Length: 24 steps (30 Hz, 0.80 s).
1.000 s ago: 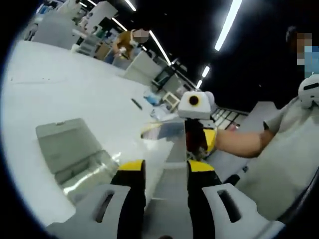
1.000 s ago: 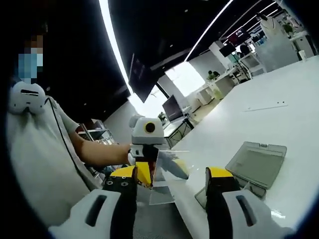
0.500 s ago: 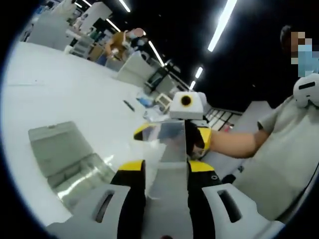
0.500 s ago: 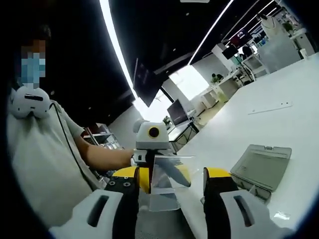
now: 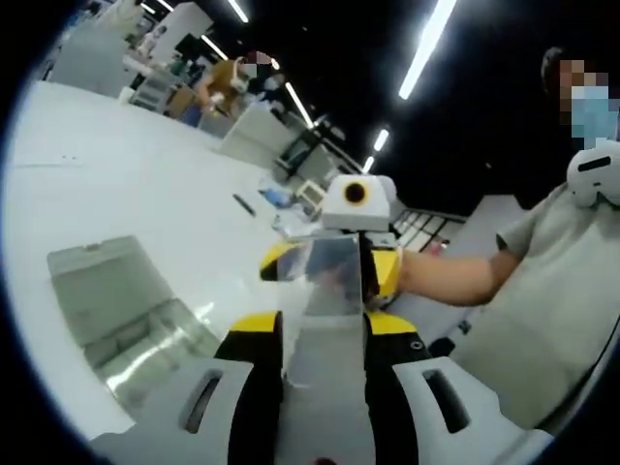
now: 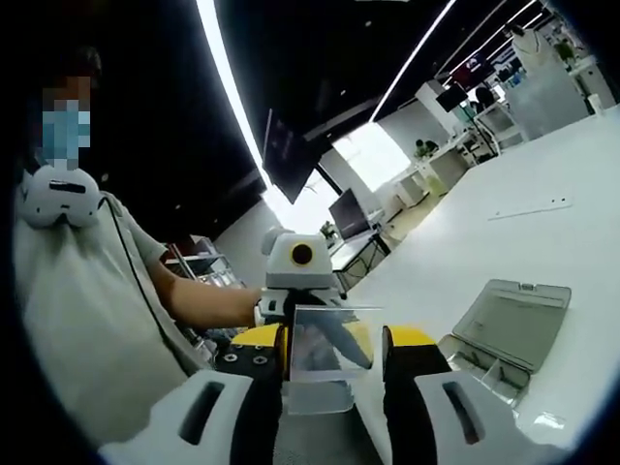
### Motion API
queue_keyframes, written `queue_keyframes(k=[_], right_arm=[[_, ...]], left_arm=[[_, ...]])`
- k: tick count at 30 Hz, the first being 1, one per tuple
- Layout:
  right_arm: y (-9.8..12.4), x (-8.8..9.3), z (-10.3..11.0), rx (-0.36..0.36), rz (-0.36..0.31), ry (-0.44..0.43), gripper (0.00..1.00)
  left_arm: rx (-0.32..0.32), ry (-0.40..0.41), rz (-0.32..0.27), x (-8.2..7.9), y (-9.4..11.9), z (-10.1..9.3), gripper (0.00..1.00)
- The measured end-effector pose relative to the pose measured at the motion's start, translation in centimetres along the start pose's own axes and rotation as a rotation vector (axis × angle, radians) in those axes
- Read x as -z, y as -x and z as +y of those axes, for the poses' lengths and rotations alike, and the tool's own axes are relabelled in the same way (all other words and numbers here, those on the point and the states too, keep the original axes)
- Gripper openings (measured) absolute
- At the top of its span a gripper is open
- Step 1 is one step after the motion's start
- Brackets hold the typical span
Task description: Insert the divider into the dual guide fixture by aligning both edges with the guide slots and pushing it downward to the bottom, including one-sided entry, uneven engagement, binding, and posture correction.
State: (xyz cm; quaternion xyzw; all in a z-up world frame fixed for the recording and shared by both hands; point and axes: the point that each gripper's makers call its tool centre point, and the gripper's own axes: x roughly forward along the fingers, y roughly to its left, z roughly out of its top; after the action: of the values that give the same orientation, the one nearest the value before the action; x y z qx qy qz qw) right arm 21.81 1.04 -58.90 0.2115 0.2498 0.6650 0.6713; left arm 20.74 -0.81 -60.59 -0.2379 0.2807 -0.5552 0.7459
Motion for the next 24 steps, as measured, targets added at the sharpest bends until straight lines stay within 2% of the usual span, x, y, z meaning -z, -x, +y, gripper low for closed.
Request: queue_keyframes(k=[24], right_arm=[[-0.07,0.2,-0.02,-0.002,0.0,-0.015,0.33]], left_arm=[[0.014,0.004,-0.006,-0.03,-0.35,-0.13,0.29]])
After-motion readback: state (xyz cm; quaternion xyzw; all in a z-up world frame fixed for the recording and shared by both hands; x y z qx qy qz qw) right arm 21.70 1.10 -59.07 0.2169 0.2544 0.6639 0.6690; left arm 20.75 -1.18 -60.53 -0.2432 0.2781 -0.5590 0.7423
